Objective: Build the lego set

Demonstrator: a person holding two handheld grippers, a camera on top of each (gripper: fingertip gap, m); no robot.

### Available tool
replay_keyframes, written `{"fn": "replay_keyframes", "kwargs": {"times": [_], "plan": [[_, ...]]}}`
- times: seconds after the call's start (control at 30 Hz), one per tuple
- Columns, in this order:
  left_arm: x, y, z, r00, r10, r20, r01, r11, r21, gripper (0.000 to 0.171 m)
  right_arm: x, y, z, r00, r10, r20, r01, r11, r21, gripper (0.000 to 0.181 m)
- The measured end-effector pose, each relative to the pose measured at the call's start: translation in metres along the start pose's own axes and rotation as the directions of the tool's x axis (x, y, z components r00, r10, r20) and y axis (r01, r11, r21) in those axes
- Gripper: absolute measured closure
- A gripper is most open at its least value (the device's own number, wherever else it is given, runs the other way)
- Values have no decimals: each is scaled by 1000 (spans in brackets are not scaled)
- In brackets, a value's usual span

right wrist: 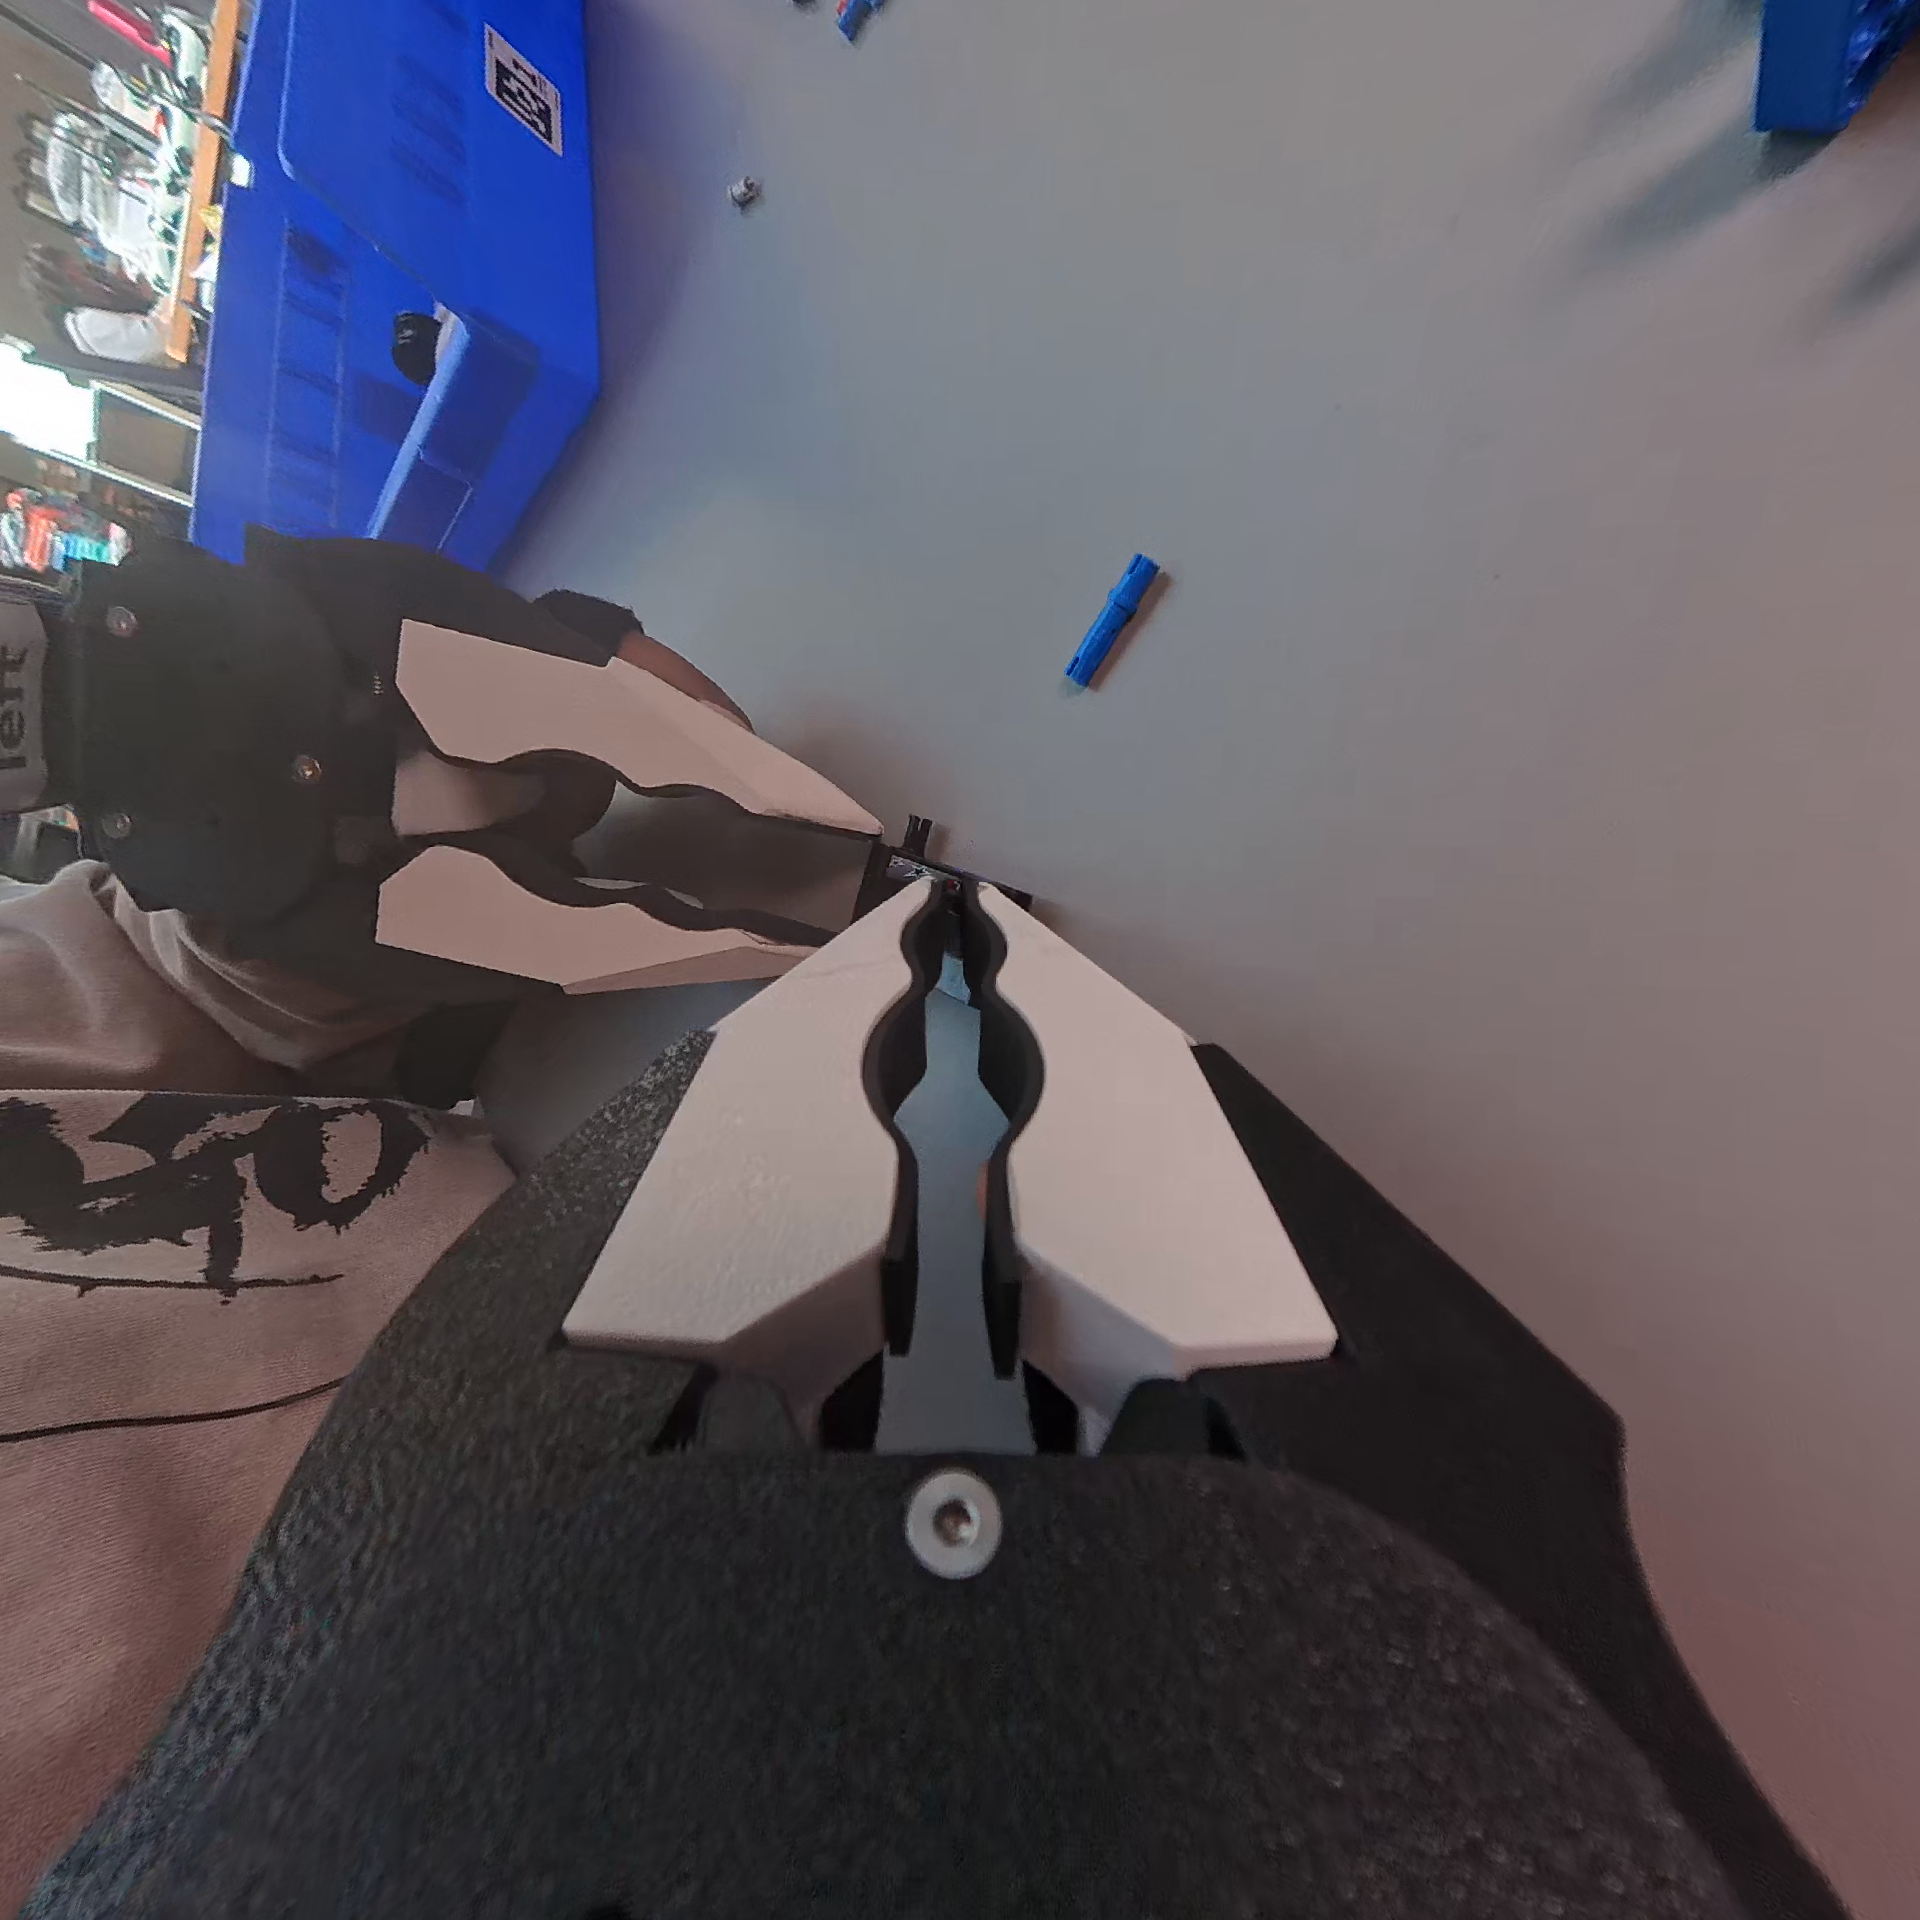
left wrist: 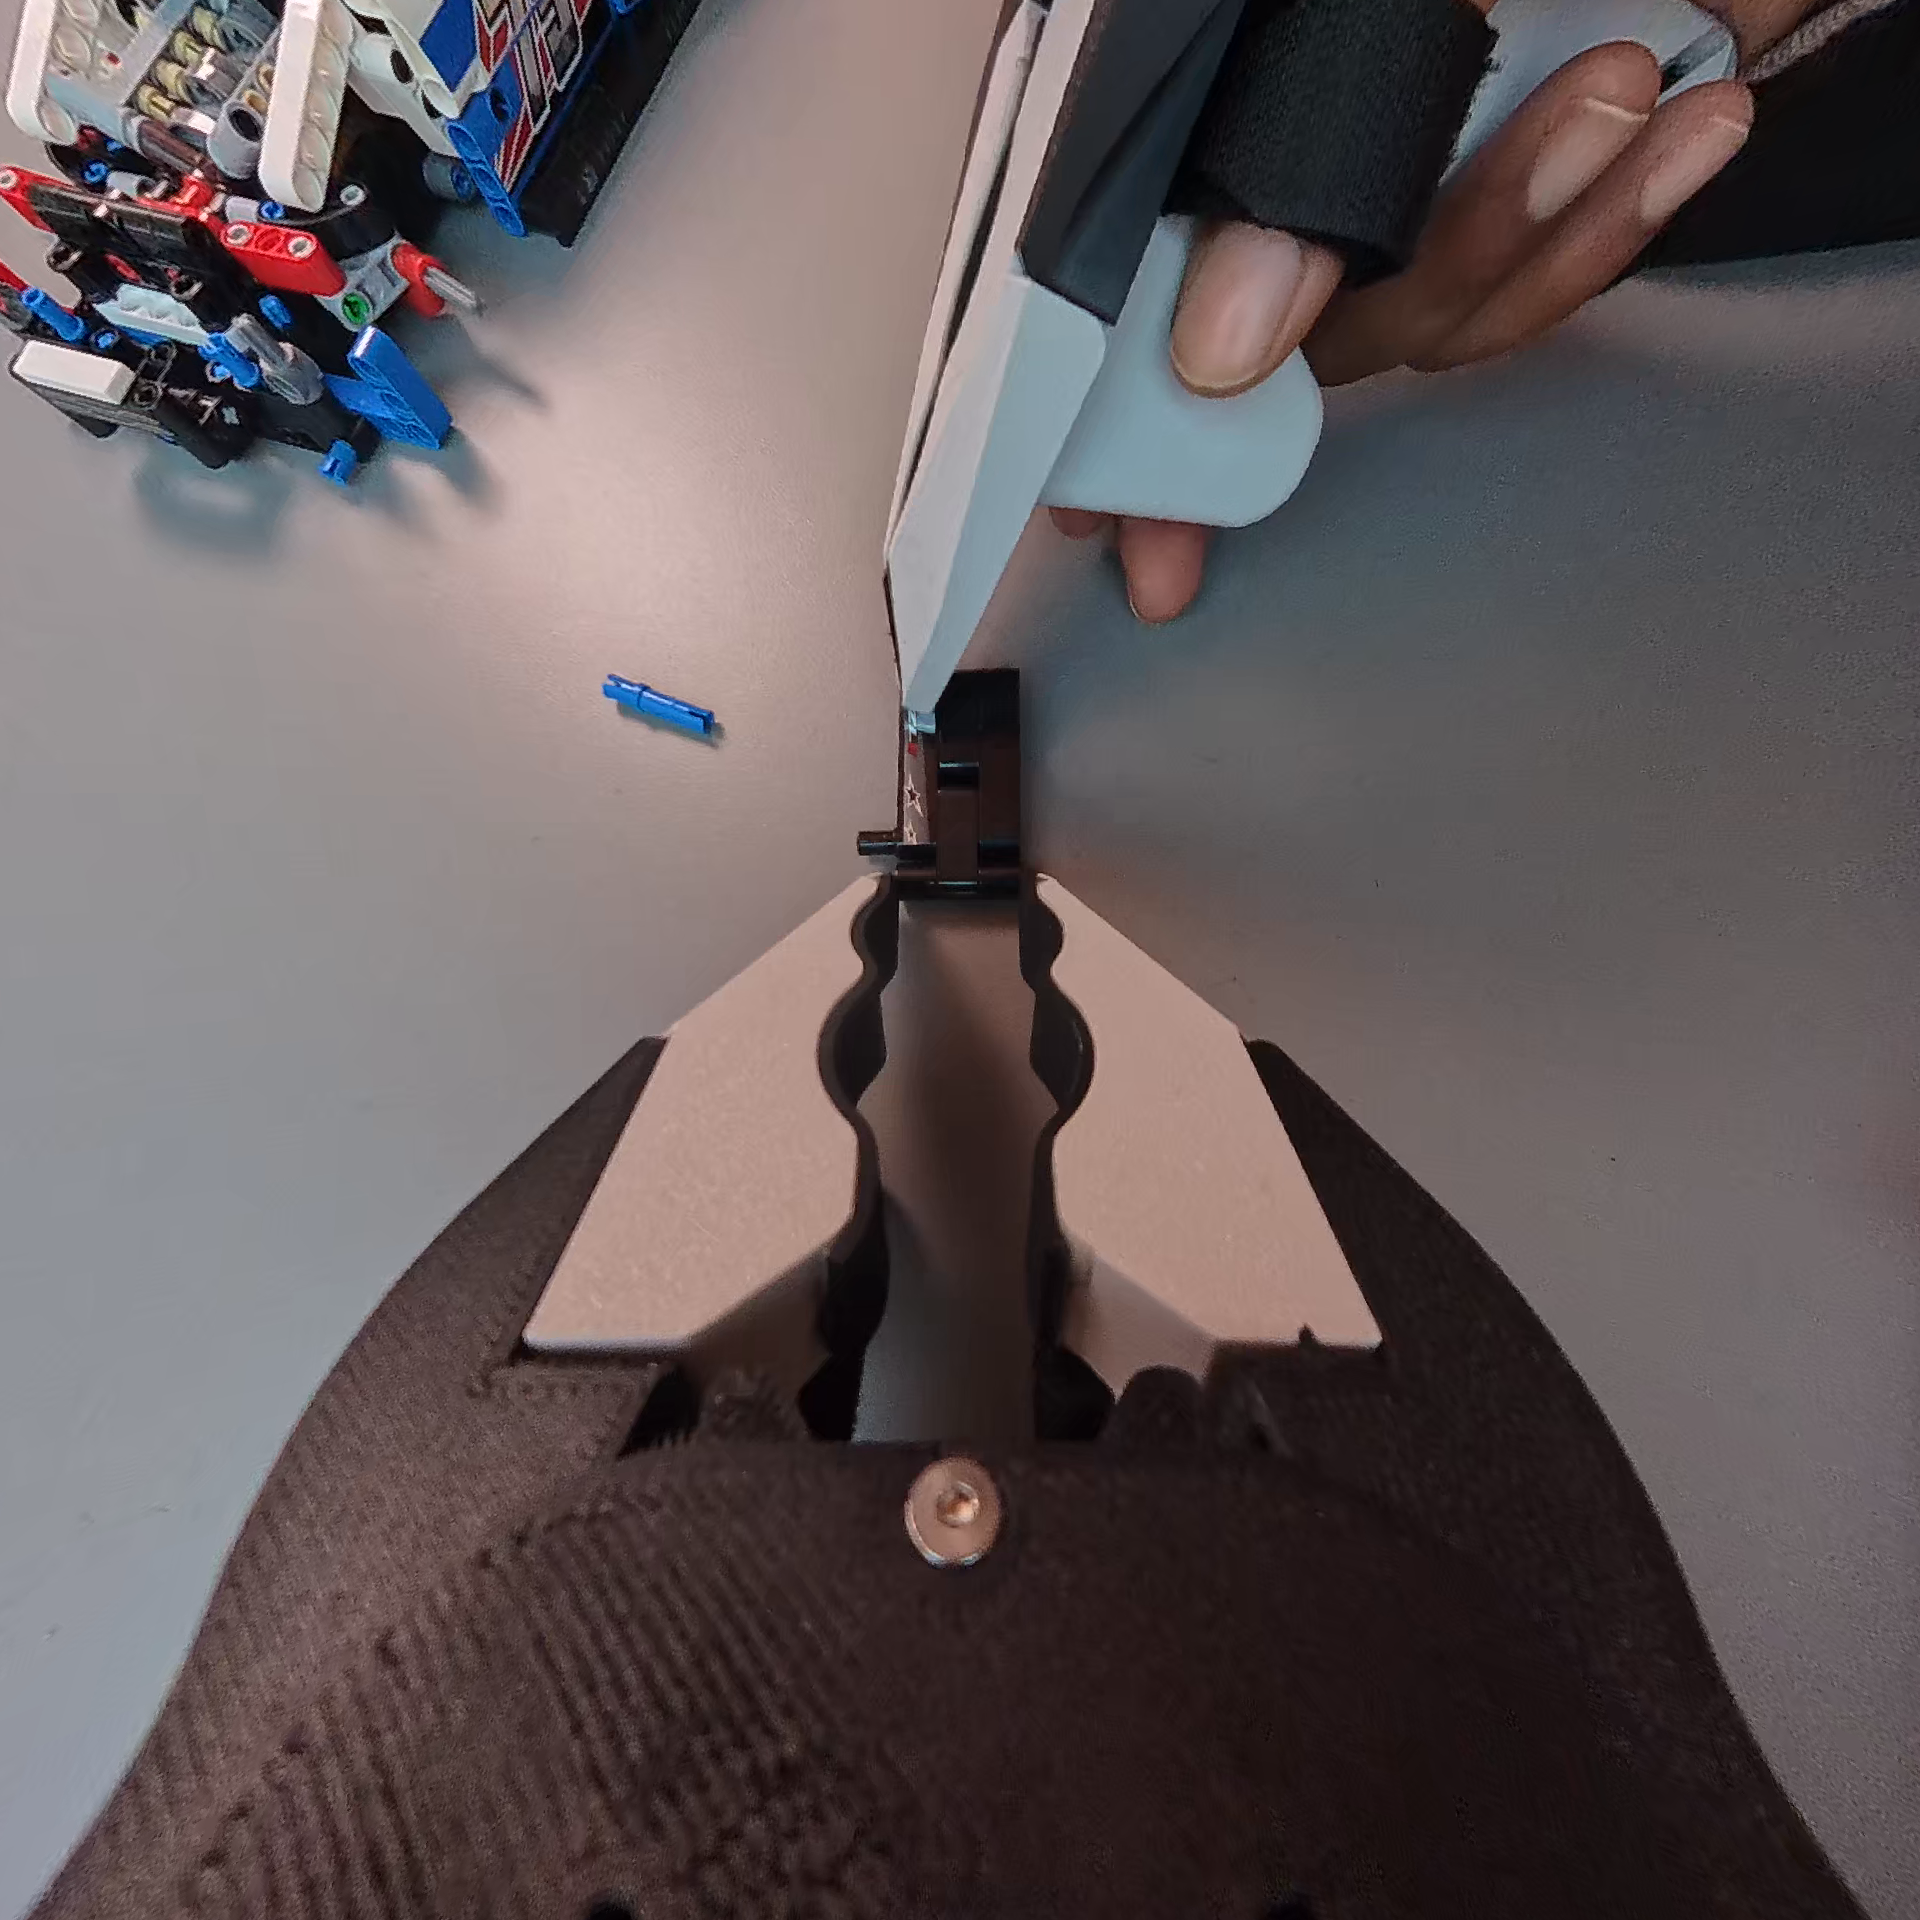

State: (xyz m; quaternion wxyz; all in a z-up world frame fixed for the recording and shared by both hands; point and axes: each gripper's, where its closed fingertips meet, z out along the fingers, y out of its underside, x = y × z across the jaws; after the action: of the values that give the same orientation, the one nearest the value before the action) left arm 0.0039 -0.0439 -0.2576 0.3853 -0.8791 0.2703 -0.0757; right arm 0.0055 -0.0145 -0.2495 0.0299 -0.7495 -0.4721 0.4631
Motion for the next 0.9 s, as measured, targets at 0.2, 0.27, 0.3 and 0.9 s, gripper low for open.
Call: {"fn": "replay_keyframes", "kwargs": {"times": [0.2,0.27,0.3,0.9], "plan": [[0,0,0,1000,-2,1,2,1000,0,150,0,0,1,999,-39,-13,38,998,-47,178],[0,0,0,1000,0,5,0,1000,1,150,0,1,1,998,-54,-21,53,997,-57,179],[0,0,0,1000,-1,5,1,1000,0,150,0,1,1,998,-62,-23,60,996,-65,179],[0,-1,1,1000,15,8,-15,1000,5,150,3,-20,-18,951,-292,-100,288,956,-52,172]]}}
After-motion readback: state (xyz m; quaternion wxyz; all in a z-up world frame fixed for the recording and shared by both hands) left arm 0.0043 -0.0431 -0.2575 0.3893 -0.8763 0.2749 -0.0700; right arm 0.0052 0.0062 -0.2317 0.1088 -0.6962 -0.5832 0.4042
